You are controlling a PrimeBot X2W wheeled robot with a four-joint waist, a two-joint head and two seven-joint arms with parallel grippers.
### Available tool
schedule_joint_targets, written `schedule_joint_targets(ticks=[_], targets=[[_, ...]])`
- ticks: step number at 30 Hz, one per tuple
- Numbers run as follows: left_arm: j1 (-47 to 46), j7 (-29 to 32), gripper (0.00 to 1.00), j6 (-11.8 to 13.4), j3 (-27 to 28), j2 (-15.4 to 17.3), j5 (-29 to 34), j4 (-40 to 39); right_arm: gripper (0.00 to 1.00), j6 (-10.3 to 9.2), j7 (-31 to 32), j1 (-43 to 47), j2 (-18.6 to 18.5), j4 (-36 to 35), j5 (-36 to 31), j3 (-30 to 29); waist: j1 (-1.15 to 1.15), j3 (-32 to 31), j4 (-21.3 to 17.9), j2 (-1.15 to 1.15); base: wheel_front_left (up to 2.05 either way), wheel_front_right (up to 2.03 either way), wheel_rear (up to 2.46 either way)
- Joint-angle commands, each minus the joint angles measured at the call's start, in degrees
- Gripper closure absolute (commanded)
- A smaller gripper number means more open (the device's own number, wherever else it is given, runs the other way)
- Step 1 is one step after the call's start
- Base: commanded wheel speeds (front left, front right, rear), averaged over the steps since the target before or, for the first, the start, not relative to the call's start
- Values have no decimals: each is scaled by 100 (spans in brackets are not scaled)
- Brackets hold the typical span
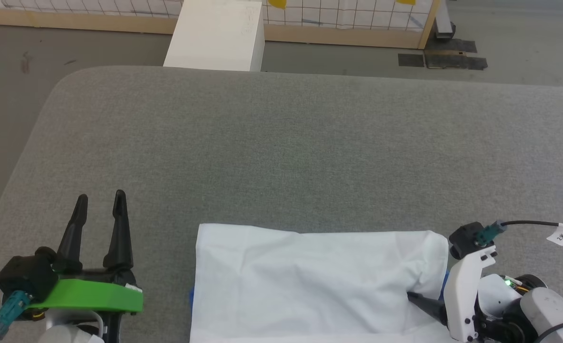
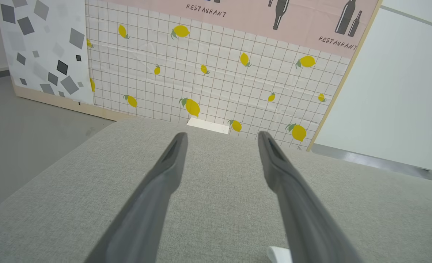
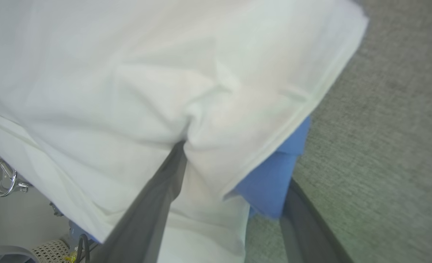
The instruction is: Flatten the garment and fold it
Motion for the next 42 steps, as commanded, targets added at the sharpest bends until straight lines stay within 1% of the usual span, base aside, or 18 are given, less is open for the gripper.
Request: schedule_joint_targets(ticks=[1, 6, 10, 14, 18, 22, 26, 29, 33, 35, 37, 42], targets=[[-112, -25, 0, -42, 25, -37, 78, 16, 100, -6, 15, 93, 179, 240, 62, 230, 0, -13, -2, 38, 0, 0, 0], [-80, -26, 0, -92, 53, -113, 134, 43, 100, -6, -110, -33, 51, 330, 17, 280, 0, -59, -19, 38, 0, 0, 0], [-51, -26, 0, -120, 103, -156, 179, 35, 100, -6, -202, -119, -13, 361, 15, 154, 0, -81, -62, 38, 0, 0, 0], [-42, -26, 0, -141, 122, -188, 220, 41, 100, -6, -266, -228, -135, 449, -9, -116, 0, -101, -106, 38, 0, 0, 0], [-39, -26, 0, -157, 127, -210, 241, 25, 100, -6, -280, -319, -343, 584, -79, -531, 0, -110, -138, 38, 0, 0, 0], [-50, -26, 0, -169, 112, -224, 251, 2, 100, -6, -239, -385, -557, 805, -213, -1089, 0, -74, -154, 38, 0, 0, 0], [-62, -26, 0, -178, 98, -232, 259, -15, 100, -6, -120, -434, -709, 1100, -523, -1711, 0, -43, -169, 38, 0, 0, 0], [-65, -26, 0, -183, 85, -237, 261, -17, 100, -6, -34, -470, -756, 1326, -805, -2122, 0, -28, -174, 38, 0, 0, 0], [-45, -26, 0, -187, 77, -255, 251, 12, 100, -6, 88, -575, -684, 1533, -1307, -2642, 0, -23, -210, 38, 0, 0, 0], [-47, -26, 0, -188, 76, -263, 251, 14, 100, -6, 229, -611, -655, 1457, -1545, -2723, 0, -29, -231, 38, 0, 0, 0], [-41, -26, 0, -189, 89, -265, 250, 15, 100, -6, 472, -618, -669, 1207, -1763, -2582, 0, -53, -269, 38, 0, 0, 0], [3, -26, 0, -191, 151, -285, 248, 35, 100, -6, 1281, -526, -741, 207, -1860, -2201, 0, -163, -376, 38, 0, 0, 0]])
